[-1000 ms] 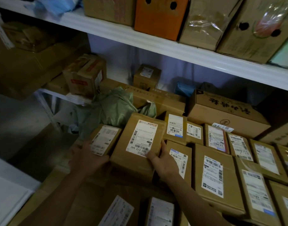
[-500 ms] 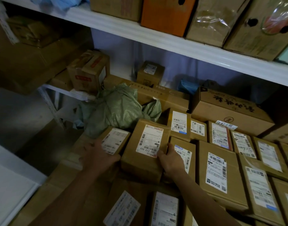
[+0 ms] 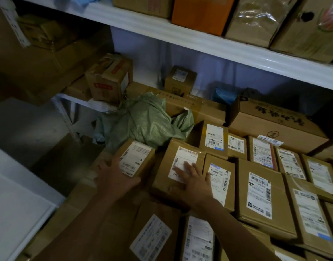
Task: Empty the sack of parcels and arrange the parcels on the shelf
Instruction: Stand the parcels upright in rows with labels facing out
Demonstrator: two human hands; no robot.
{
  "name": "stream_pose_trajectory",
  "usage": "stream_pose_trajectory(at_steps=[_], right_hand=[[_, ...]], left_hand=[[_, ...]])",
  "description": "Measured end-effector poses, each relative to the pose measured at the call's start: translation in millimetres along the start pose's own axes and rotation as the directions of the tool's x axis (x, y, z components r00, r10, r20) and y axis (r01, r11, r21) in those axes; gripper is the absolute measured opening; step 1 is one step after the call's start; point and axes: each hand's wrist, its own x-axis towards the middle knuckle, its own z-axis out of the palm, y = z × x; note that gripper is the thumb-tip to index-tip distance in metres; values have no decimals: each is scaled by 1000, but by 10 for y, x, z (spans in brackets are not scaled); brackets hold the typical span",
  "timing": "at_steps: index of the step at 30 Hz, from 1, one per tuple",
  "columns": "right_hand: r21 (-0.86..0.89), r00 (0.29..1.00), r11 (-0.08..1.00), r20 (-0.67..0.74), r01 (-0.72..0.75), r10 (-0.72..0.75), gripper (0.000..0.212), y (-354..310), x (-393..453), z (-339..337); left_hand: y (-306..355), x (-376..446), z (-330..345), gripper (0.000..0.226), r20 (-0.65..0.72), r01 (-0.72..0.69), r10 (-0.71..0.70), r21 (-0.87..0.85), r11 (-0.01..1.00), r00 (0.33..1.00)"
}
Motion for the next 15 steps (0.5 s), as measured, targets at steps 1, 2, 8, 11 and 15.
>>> stream_pose_trajectory(at_steps=[1,2,8,11,15], right_hand=[[2,1000,1000,3,1,-1,73,0,5,-11],[8,1000,1000,6,-1,1,74,-8,8,-21],[36,999,999,36,-2,0,77,-35,-32,-58],[6,998,1000,54,17,-18,82,-5,-80,-81],[14,999,1000,38,28,-28,83,7,-121,-49]], left_hand=[[-64,-15,-19,108,-5,-1,1,-8,1000,1000],[-113,-35,-26,108,-6,-2,2,-16,1000,1000],[-26,-125,83,103,-5,0,-1,-108,994,1000],[144,-62,188,105,10,18,-17,-107,994,1000],[246,24,346,105,26,30,-29,-32,999,999]])
